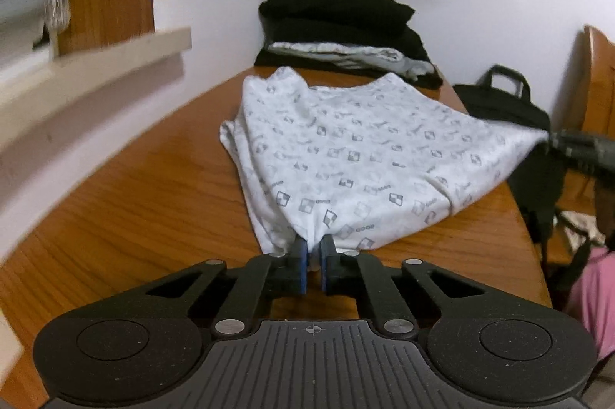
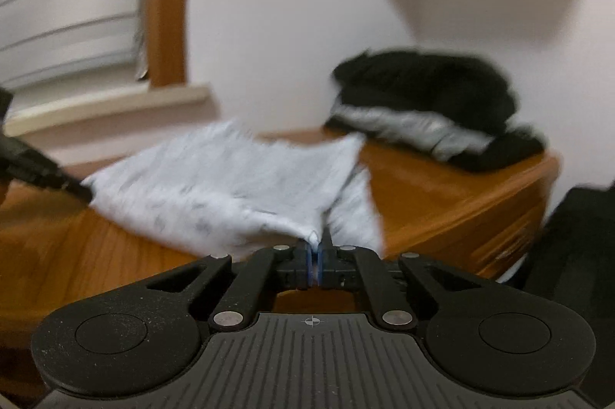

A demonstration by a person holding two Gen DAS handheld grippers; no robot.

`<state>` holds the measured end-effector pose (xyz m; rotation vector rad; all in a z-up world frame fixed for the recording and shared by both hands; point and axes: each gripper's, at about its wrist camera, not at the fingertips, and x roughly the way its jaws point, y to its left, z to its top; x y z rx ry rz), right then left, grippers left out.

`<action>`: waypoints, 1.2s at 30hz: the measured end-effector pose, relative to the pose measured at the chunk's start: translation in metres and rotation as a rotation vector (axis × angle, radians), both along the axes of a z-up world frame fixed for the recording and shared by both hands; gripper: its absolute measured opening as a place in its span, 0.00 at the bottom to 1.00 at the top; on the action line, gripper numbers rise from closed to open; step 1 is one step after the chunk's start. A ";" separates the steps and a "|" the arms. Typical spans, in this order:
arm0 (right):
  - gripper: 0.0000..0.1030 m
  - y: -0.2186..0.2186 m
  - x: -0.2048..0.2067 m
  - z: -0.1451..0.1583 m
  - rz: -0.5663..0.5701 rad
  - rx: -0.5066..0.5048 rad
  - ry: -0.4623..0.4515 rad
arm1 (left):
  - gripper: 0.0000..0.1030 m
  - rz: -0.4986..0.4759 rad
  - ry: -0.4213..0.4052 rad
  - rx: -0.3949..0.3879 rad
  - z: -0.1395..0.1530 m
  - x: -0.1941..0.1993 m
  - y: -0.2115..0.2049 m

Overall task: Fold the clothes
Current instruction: 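Open both grippers and release the garment hem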

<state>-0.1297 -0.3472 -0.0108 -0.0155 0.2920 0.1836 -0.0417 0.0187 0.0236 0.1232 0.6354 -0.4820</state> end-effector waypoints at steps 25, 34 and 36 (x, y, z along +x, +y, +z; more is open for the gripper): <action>0.42 0.043 0.011 0.035 0.279 -0.198 -0.006 | 0.60 0.065 0.029 -0.270 0.031 -0.001 0.014; 0.56 0.092 0.029 0.028 0.520 -0.553 0.102 | 0.58 0.113 0.179 -0.321 -0.001 0.024 -0.003; 0.56 0.095 0.031 0.026 0.531 -0.647 0.116 | 0.55 0.122 0.195 -0.352 -0.003 0.026 0.004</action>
